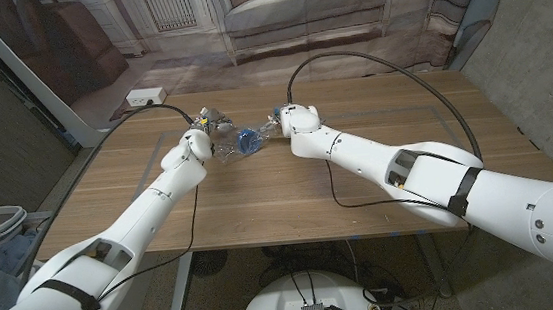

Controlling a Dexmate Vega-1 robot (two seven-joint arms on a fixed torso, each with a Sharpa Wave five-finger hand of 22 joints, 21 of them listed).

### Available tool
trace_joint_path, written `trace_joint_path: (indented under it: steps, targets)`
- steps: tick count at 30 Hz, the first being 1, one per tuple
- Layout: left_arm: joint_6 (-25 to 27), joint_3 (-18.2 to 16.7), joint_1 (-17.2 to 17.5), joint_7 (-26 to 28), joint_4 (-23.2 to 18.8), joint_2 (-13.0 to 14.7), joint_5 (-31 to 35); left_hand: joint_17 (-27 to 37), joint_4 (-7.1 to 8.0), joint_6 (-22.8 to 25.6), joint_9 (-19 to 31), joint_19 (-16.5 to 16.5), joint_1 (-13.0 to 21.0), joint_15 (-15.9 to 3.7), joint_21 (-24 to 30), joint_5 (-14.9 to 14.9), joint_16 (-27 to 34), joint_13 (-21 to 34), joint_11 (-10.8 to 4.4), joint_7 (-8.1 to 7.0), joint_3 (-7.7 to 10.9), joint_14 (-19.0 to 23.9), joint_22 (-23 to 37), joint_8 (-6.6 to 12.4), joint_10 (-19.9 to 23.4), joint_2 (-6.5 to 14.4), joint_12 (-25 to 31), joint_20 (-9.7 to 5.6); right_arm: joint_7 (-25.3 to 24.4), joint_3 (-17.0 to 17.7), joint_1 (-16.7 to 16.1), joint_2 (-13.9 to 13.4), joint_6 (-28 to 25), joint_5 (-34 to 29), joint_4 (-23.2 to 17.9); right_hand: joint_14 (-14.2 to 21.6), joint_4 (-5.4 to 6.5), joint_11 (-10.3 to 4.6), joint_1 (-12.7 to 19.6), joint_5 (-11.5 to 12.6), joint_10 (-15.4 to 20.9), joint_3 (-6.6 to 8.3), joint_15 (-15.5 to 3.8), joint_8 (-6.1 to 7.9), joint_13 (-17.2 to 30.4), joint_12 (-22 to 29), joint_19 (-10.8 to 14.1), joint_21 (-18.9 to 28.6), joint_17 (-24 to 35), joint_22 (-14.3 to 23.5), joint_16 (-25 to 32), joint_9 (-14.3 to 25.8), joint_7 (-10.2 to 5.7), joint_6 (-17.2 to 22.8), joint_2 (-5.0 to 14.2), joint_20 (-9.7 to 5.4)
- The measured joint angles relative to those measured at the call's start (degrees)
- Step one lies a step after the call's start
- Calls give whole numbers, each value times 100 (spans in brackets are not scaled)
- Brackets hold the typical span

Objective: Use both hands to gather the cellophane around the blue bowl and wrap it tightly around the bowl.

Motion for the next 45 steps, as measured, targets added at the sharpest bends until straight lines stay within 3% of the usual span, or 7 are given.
trace_joint_path:
  steps: [4,12,19,26,38,41,45]
  targets:
    - [0,-6,53,-37,-88,46,24,0,0,-69,0,-70,1,-10,0,0,0,0,7,-11,0,-91,0,0,-69,1,0,30,28,73,-46,-25,-75,20,-103,-493,89,113,-242,43,-212,-121,204,0,-3,0,-384,-346,-184,0,-43,0,93,-191,-52,297]
    - [33,-70,176,-106,-296,129,52,0,0,-91,0,-93,1,10,0,0,0,0,7,-34,0,-128,0,0,-69,1,0,54,236,239,-97,-150,-199,215,-338,-961,141,352,-402,78,-451,-173,263,0,-28,0,-842,-741,-410,0,-56,-26,124,-346,-42,493]
    - [103,-152,294,-127,-473,185,60,-1,-15,-118,0,-143,-52,10,1,0,1,-1,21,-24,-15,-172,0,0,-116,-51,0,41,556,246,-70,-304,-217,298,-537,-1497,133,423,-402,122,-804,-228,396,0,-28,0,-1287,-1147,-671,0,-55,-31,174,-621,-42,710]
    - [143,-281,426,-123,-665,223,11,26,52,-336,-1,-174,-98,78,1,0,1,-1,74,30,-83,-300,0,-20,-331,-95,0,10,657,364,-178,-531,-199,380,-924,-1857,117,430,-432,142,-1060,-244,387,0,-27,0,-1619,-1434,-848,1,-55,-53,155,-725,-73,673]
    - [186,-622,733,-98,-1142,330,-173,40,155,-694,-1,-317,-348,123,1,0,11,-1,200,123,-234,-550,0,-58,-695,-132,0,10,494,714,-581,-855,-162,538,-1690,-1995,142,429,-475,164,-1182,-268,348,0,-54,0,-1657,-1534,-931,2,-55,-52,143,-836,-75,693]
    - [143,-727,814,-79,-1234,335,-263,53,218,-731,0,-317,-447,153,2,0,30,-1,231,126,-291,-581,0,-57,-726,-95,0,10,392,836,-721,-937,-106,611,-1898,-1963,165,429,-533,164,-1182,-291,316,24,-54,0,-1619,-1576,-958,2,-13,-52,143,-836,-63,536]
    - [42,-888,940,-29,-1362,330,-440,80,518,-786,-1,-317,-869,154,25,0,74,-2,272,152,-400,-581,0,-30,-767,58,27,10,240,989,-895,-1018,-18,693,-2121,-1901,188,387,-618,187,-1098,-315,254,71,-54,85,-1513,-1621,-1026,2,12,-52,180,-798,-37,243]
